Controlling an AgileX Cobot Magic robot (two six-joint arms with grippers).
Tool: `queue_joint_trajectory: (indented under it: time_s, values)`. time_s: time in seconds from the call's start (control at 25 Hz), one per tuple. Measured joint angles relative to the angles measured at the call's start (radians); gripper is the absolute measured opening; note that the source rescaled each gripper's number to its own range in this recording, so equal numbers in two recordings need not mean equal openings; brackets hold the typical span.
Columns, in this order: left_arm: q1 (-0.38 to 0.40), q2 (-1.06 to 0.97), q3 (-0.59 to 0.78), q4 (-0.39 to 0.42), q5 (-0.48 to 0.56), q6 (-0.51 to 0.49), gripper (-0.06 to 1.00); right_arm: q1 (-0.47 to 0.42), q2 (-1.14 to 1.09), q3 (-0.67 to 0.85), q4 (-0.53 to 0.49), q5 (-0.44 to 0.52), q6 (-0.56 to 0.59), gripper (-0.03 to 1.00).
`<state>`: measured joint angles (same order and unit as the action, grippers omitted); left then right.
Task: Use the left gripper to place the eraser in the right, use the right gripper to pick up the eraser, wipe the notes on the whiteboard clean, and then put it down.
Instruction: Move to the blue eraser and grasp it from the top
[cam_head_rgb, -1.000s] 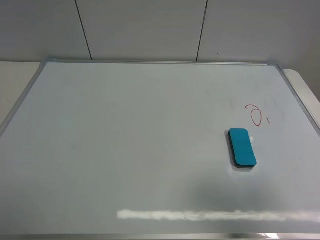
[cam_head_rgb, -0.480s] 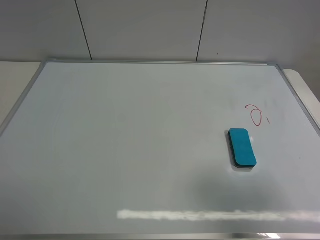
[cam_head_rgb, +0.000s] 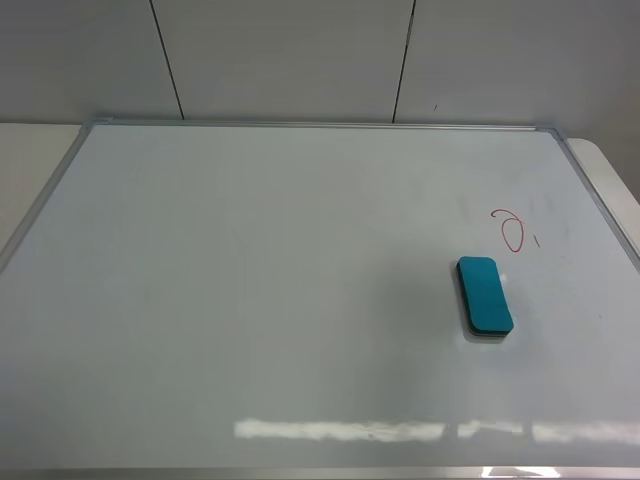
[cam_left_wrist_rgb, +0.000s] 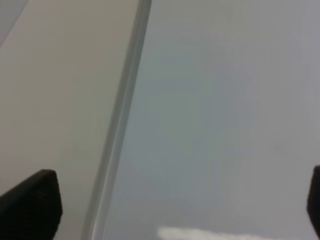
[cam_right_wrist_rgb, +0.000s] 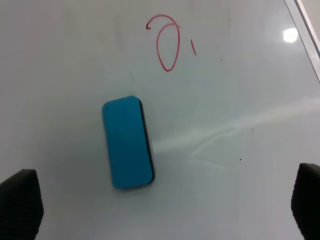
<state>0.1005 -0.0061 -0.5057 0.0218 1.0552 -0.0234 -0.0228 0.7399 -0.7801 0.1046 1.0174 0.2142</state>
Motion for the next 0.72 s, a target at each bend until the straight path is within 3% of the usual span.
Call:
queue_joint_trajectory:
  time_s: [0.32,0.72]
  values:
    - [0.0,0.0,0.0,0.0,0.0,0.0,1.0,0.016,0.373,-0.055,0.045,-0.052,-0.059,1.0]
    - [0.0,0.0,0.0,0.0,-0.001,0.0,1.0,0.178,0.735,-0.057,0.053,-0.225,-0.068,1.0]
